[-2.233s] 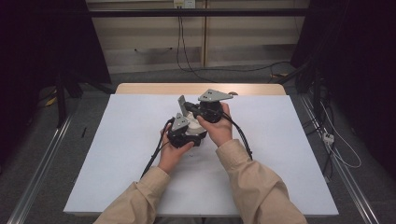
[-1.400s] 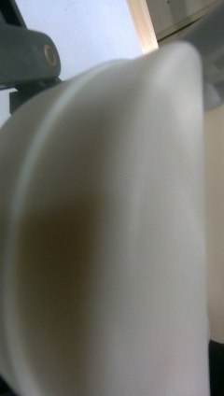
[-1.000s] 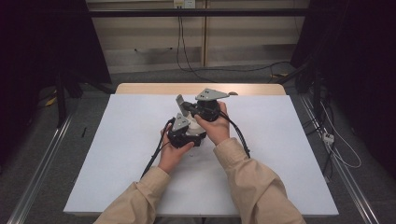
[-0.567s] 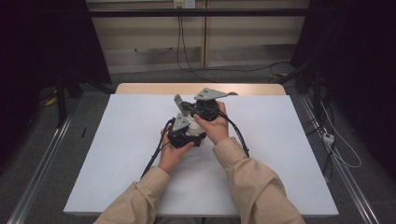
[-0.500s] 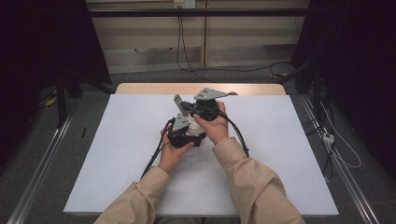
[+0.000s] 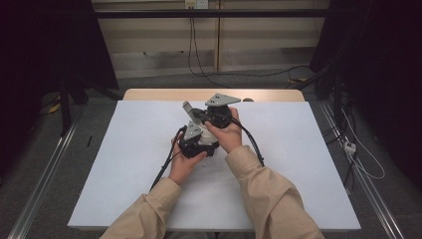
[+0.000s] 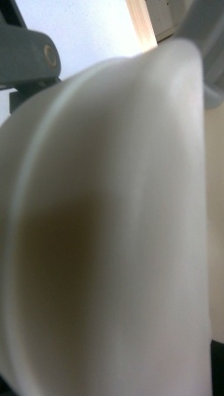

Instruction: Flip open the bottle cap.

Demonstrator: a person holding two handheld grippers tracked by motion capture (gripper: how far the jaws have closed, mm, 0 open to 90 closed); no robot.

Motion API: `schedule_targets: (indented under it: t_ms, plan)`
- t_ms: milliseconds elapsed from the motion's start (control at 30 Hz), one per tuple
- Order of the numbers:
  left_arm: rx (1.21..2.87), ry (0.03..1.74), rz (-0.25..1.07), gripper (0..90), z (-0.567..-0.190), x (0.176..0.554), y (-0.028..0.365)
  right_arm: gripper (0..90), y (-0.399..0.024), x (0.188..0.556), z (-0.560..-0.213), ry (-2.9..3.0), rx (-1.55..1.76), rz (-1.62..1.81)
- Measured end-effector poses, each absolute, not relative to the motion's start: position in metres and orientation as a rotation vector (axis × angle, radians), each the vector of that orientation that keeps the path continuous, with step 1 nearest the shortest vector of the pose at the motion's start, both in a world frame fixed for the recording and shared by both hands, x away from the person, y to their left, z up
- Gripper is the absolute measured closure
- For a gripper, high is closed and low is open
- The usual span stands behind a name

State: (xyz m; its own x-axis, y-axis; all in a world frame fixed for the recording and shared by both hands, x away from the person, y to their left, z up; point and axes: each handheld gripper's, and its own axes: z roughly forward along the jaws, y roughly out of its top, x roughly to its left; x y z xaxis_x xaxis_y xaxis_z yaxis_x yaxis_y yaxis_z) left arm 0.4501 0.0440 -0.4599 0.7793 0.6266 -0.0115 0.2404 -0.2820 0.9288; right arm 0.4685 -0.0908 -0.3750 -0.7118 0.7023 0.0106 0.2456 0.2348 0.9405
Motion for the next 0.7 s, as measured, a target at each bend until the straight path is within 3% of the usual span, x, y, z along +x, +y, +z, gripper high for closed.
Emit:
schedule_targets:
  t_ms: [700]
  plan:
    - [1.860,0.663,0.433,18.7,-0.4600,0.4501,0.0440,90.0,-0.0885,0.4721,-0.3783,2.109,0.870,1.479]
